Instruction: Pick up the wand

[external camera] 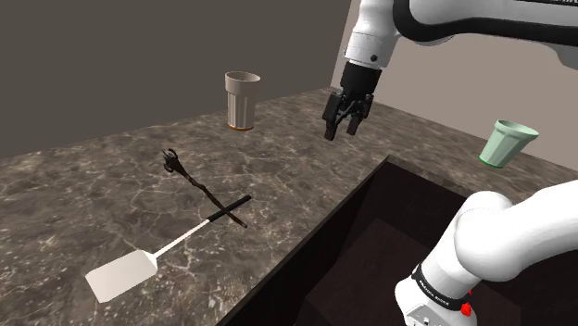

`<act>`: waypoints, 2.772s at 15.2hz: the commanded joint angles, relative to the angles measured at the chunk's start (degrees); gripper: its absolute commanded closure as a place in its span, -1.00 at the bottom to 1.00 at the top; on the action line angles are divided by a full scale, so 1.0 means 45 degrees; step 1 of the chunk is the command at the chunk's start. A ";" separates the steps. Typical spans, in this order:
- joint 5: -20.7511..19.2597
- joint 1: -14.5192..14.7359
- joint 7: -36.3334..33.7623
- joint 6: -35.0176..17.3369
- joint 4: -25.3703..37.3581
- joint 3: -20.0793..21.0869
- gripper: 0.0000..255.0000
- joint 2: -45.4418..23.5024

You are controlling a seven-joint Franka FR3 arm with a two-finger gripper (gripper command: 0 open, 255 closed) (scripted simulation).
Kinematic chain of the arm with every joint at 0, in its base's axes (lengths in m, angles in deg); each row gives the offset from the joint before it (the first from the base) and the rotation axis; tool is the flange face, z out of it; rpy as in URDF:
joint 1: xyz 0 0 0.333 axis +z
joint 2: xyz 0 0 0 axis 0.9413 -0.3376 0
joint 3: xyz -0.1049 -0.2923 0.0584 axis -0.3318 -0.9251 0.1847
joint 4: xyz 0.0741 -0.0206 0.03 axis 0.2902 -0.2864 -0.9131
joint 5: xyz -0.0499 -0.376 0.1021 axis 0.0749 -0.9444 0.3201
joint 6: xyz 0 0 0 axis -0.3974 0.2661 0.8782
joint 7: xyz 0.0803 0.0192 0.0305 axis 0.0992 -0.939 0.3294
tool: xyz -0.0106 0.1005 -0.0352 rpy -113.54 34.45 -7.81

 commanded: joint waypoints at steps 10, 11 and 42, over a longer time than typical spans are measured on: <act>-0.0370 0.0587 -0.2317 -0.1478 0.2973 0.2544 -1.00 -0.4333; -0.0515 0.0646 -0.2555 -0.1559 0.3326 0.2755 -1.00 -0.4783; -0.3758 0.2512 -0.5664 -0.2430 0.8144 0.4384 1.00 -1.1329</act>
